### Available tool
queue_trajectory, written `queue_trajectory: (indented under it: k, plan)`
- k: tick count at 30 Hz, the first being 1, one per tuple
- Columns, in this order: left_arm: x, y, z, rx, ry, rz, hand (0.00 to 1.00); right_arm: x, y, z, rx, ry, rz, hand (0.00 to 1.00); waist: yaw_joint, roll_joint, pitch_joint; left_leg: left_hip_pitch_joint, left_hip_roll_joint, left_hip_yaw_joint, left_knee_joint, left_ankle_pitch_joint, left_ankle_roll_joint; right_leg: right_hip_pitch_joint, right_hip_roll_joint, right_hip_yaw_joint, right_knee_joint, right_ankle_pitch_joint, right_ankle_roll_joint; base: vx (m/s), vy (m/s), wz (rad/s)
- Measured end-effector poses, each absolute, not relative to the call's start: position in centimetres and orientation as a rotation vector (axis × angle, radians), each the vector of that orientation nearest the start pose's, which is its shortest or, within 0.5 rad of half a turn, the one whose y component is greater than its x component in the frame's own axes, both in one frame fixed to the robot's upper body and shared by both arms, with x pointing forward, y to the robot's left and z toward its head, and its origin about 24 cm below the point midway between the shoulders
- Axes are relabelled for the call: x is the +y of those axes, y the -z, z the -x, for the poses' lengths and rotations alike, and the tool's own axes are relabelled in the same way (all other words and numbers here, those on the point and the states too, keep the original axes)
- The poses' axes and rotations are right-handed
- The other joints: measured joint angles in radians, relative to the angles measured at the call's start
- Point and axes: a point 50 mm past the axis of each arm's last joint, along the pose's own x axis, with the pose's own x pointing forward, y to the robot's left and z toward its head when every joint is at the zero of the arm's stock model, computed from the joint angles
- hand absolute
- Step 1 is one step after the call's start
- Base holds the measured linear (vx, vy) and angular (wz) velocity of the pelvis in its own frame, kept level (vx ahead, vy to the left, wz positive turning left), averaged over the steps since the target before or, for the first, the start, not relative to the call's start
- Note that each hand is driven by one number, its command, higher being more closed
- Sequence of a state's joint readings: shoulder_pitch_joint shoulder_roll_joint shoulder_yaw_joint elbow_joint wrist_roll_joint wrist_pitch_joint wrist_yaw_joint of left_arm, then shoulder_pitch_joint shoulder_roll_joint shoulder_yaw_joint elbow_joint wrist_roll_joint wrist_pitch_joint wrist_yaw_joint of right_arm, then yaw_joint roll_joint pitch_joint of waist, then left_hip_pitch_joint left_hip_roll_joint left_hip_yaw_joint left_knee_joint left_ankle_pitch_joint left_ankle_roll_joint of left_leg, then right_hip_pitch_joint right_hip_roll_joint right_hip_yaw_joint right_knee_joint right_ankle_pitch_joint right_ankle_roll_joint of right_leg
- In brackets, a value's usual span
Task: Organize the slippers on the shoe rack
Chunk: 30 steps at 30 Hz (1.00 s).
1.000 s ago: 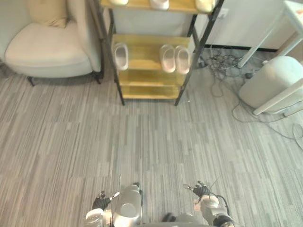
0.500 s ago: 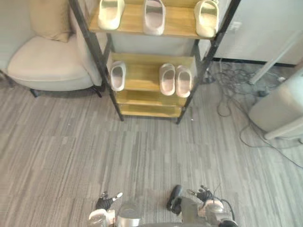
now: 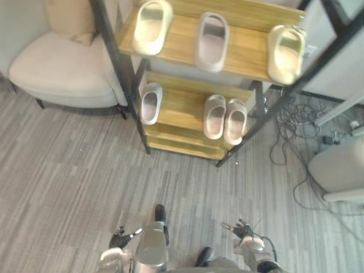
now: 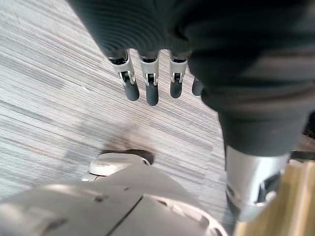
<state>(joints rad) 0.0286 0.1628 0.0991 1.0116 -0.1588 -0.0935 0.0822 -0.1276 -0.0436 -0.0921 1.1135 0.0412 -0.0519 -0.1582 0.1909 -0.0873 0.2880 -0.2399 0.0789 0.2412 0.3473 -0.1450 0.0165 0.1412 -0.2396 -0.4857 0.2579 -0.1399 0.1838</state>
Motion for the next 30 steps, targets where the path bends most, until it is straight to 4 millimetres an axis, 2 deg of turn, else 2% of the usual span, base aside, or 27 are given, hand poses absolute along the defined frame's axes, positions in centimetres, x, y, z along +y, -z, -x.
queue_trajectory:
  k: [1, 2, 3, 5, 6, 8, 9, 10, 11, 12, 13, 14, 16, 18, 19, 21, 23, 25, 28, 30]
  plan:
    - [23.0, 14.2, -12.7, 0.927, -0.334, -0.005, 0.00, -17.9, 14.3, -16.6, 0.941, 0.237, 0.039, 0.00, -0.002, 0.007, -0.003, 0.023, -0.001, -0.001, 0.005, -0.021, 0.008, -0.044, -0.035, 0.018, 0.143, 0.001, -0.002, 0.23, 0.218, 0.02]
    - [23.0, 14.3, -12.7, 0.930, -0.329, -0.010, 0.00, -17.8, 14.4, -16.3, 0.948, 0.231, 0.045, 0.00, -0.006, 0.007, -0.003, 0.048, -0.005, -0.006, 0.006, -0.037, 0.012, -0.091, -0.070, 0.035, 0.283, 0.030, -0.038, 0.23, 0.208, 0.15]
    - [23.2, 14.2, -12.7, 0.932, -0.327, -0.015, 0.00, -17.7, 14.4, -16.2, 0.953, 0.222, 0.052, 0.00, -0.011, 0.009, -0.002, 0.078, -0.012, -0.018, 0.004, -0.056, 0.021, -0.157, -0.104, 0.065, 0.441, 0.079, -0.106, 0.24, 0.168, 0.27]
    - [23.2, 14.2, -12.6, 0.939, -0.323, -0.022, 0.00, -17.6, 14.6, -15.9, 0.963, 0.214, 0.054, 0.00, -0.027, 0.018, 0.004, 0.118, -0.013, -0.048, 0.000, -0.074, 0.026, -0.217, -0.104, 0.096, 0.589, 0.039, -0.111, 0.28, 0.093, 0.41]
    - [23.3, 14.3, -12.5, 0.943, -0.327, -0.025, 0.00, -17.6, 14.7, -15.6, 0.971, 0.215, 0.054, 0.00, -0.035, 0.019, 0.004, 0.164, -0.012, -0.059, -0.019, -0.072, 0.035, -0.236, -0.087, 0.079, 0.605, -0.018, -0.099, 0.26, 0.036, 0.48]
    - [23.1, 14.4, -12.3, 0.947, -0.326, -0.018, 0.00, -17.7, 14.7, -15.5, 0.972, 0.213, 0.059, 0.00, -0.036, 0.018, 0.003, 0.208, -0.012, -0.064, -0.040, -0.071, 0.023, -0.251, -0.050, 0.041, 0.481, -0.063, -0.102, 0.25, -0.032, 0.30]
    - [23.1, 14.3, -12.5, 0.940, -0.335, -0.009, 0.00, -17.6, 14.5, -16.2, 0.956, 0.208, 0.059, 0.00, -0.036, 0.016, 0.001, 0.224, -0.010, -0.065, -0.057, -0.067, 0.017, -0.274, 0.006, 0.013, 0.261, -0.059, -0.107, 0.26, -0.092, 0.10]
    - [23.1, 14.3, -12.5, 0.939, -0.335, -0.009, 0.00, -17.6, 14.4, -16.2, 0.954, 0.207, 0.059, 0.00, -0.036, 0.016, 0.001, 0.224, -0.010, -0.065, -0.058, -0.067, 0.016, -0.275, 0.011, 0.014, 0.240, -0.054, -0.108, 0.21, -0.106, 0.12]
    - [23.1, 14.3, -12.6, 0.937, -0.333, -0.010, 0.00, -17.6, 14.4, -16.4, 0.948, 0.206, 0.059, 0.00, -0.036, 0.002, -0.007, 0.221, -0.019, -0.066, -0.060, -0.069, 0.003, -0.278, 0.045, 0.020, 0.094, 0.017, -0.126, 0.17, -0.117, 0.28]
    - [23.4, 14.3, -12.5, 0.940, -0.340, -0.013, 0.00, -17.7, 14.4, -16.2, 0.954, 0.211, 0.061, 0.00, -0.036, -0.012, -0.009, 0.226, -0.045, -0.085, -0.054, -0.088, -0.023, -0.277, 0.049, 0.031, 0.030, 0.091, -0.191, 0.16, -0.136, 0.30]
    - [23.2, 14.3, -12.6, 0.939, -0.341, -0.007, 0.00, -18.1, 14.4, -16.2, 0.955, 0.217, 0.067, 0.00, -0.037, 0.001, -0.010, 0.228, -0.038, -0.092, -0.046, -0.094, -0.031, -0.273, 0.051, 0.024, 0.034, 0.088, -0.184, 0.21, -0.165, 0.24]
    - [22.7, 14.4, -12.5, 0.941, -0.334, 0.006, 0.00, -18.4, 14.4, -16.2, 0.954, 0.221, 0.073, 0.00, -0.035, 0.023, -0.019, 0.220, -0.023, -0.102, -0.043, -0.099, -0.040, -0.272, 0.065, 0.025, 0.025, 0.087, -0.184, 0.20, -0.136, 0.11]
    - [22.3, 14.5, -12.6, 0.944, -0.328, 0.017, 0.00, -18.6, 14.4, -16.2, 0.952, 0.234, 0.069, 0.00, -0.041, 0.050, -0.020, 0.215, 0.000, -0.135, -0.037, -0.116, -0.062, -0.245, 0.099, -0.003, -0.010, 0.071, -0.191, 0.20, -0.154, 0.23]
    - [22.2, 14.5, -12.6, 0.943, -0.319, 0.016, 0.00, -19.0, 14.6, -15.6, 0.967, 0.250, 0.065, 0.00, -0.055, 0.061, -0.022, 0.203, 0.025, -0.163, 0.020, -0.137, -0.080, -0.204, 0.124, -0.034, -0.033, 0.055, -0.191, 0.12, -0.131, 0.41]
    - [22.2, 14.5, -12.7, 0.942, -0.317, 0.017, 0.00, -19.3, 14.7, -15.0, 0.979, 0.267, 0.060, 0.00, -0.055, 0.060, -0.021, 0.178, 0.043, -0.166, 0.106, -0.144, -0.092, -0.173, 0.137, -0.039, -0.051, 0.045, -0.190, 0.08, -0.085, 0.33]
    - [22.0, 14.5, -12.8, 0.940, -0.312, 0.017, 0.00, -19.8, 14.9, -14.4, 0.991, 0.283, 0.071, 0.00, -0.044, 0.069, -0.020, 0.122, 0.081, -0.138, 0.260, -0.144, -0.093, -0.131, 0.156, -0.039, -0.079, 0.046, -0.191, 0.06, -0.027, -0.02]
    - [21.9, 14.5, -12.7, 0.942, -0.307, 0.015, 0.00, -20.0, 14.8, -14.4, 0.989, 0.289, 0.071, 0.00, -0.039, 0.079, -0.025, 0.119, 0.101, -0.113, 0.273, -0.165, -0.088, -0.124, 0.165, -0.024, -0.091, 0.046, -0.191, 0.07, 0.084, -0.19]
    - [21.5, 14.5, -13.1, 0.938, -0.289, 0.011, 0.00, -20.5, 14.8, -14.4, 0.987, 0.311, 0.066, 0.00, -0.048, 0.094, -0.036, 0.139, 0.097, -0.110, 0.196, -0.187, -0.089, -0.151, 0.175, -0.014, -0.091, 0.062, -0.182, 0.07, 0.122, -0.12]
    - [21.4, 14.5, -13.4, 0.947, -0.265, -0.011, 0.00, -20.1, 14.9, -14.3, 0.991, 0.303, 0.058, 0.00, -0.049, 0.090, -0.037, 0.178, 0.064, -0.082, 0.126, -0.185, -0.087, -0.148, 0.169, 0.024, -0.148, 0.111, -0.170, 0.06, 0.114, -0.32]
    - [21.3, 14.7, -13.0, 0.965, -0.260, -0.016, 0.00, -20.1, 14.9, -14.1, 0.994, 0.305, 0.058, 0.00, -0.070, 0.089, -0.041, 0.220, 0.039, -0.067, 0.090, -0.179, -0.076, -0.134, 0.151, 0.045, -0.150, 0.117, -0.162, 0.01, 0.133, -0.31]
